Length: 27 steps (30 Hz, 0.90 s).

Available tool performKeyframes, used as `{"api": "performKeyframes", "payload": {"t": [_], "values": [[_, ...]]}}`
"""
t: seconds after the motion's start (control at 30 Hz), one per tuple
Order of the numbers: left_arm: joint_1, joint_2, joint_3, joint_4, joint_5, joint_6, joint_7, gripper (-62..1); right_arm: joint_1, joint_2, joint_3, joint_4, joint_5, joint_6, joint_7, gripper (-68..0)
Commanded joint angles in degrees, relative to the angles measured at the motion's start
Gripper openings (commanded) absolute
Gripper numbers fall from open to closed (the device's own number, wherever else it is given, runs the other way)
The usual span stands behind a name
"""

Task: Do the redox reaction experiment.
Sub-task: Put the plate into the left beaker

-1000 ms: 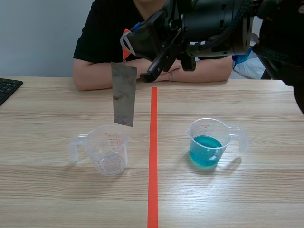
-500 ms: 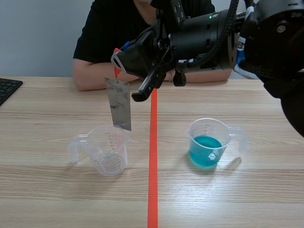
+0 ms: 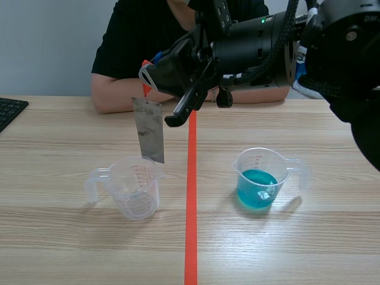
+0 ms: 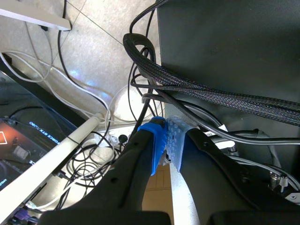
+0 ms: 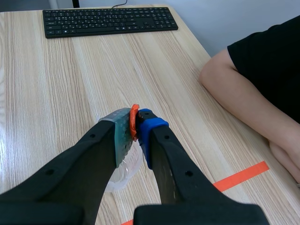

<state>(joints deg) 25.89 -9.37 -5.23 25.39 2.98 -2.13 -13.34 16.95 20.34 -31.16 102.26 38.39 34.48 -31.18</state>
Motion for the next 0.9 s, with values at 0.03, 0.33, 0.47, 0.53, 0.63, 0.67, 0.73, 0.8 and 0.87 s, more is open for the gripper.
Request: {"api": "performKeyframes", "payload": {"t": [0.03,0.33,0.47,0.53,0.63,0.67,0.73,0.8,0.87], "values": [[0.59,-0.04,0.07,0.66,-0.20,-0.13,-0.37,-58.2,2.27,0.15,0.52,1.57,1.66,-0.20,0.37,-66.8],[0.59,-0.04,0.07,0.66,-0.20,-0.13,-0.37,-58.2,2.25,0.15,3.23,8.09,7.52,-0.70,-3.43,-66.8],[0.59,-0.04,0.07,0.66,-0.20,-0.13,-0.37,-58.2,2.25,0.13,4.85,10.82,10.16,-1.99,-4.63,-66.9],[0.59,-0.04,0.07,0.66,-0.20,-0.13,-0.37,-58.2,2.25,0.13,5.49,11.96,10.82,-1.97,-4.90,-66.9],[0.59,-0.04,0.07,0.66,-0.20,-0.13,-0.37,-58.2,2.25,0.13,5.73,12.41,12.39,-1.97,-5.22,-66.9],[0.59,-0.04,0.07,0.66,-0.20,-0.13,-0.37,-58.2,2.25,0.13,5.73,12.41,12.59,-1.97,-5.33,-66.9],[0.59,-0.04,0.07,0.66,-0.20,-0.13,-0.37,-58.2,2.25,0.13,5.73,12.41,12.66,-1.97,-5.38,-66.9],[0.59,-0.04,0.07,0.66,-0.20,-0.13,-0.37,-58.2,2.25,0.13,5.73,12.41,12.66,-1.95,-5.38,-66.9],[0.59,-0.04,0.07,0.66,-0.20,-0.13,-0.37,-58.2,2.25,0.11,5.70,12.39,12.63,-1.95,-5.35,-66.9]]}}
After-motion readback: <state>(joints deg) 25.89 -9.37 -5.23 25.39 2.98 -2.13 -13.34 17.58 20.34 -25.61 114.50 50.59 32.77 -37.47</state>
